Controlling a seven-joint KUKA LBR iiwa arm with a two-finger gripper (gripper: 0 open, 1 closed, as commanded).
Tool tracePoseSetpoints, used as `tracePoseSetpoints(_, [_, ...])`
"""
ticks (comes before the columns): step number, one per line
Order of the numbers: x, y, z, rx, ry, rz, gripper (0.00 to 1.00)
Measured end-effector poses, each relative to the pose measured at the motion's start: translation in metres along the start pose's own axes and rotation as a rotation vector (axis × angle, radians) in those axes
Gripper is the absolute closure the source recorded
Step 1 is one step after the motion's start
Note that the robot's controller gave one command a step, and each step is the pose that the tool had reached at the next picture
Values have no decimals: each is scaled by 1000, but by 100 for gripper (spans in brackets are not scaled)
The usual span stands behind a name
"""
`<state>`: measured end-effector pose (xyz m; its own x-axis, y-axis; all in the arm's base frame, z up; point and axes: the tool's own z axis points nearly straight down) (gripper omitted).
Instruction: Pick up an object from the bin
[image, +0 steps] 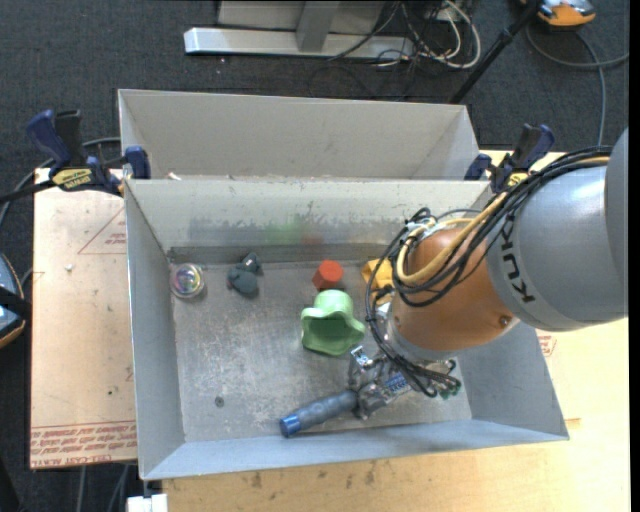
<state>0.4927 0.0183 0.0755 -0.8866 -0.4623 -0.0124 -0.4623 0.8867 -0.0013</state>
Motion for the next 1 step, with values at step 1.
tracePoseSetpoints(1, [-3, 0, -106, 1, 4, 3, 100])
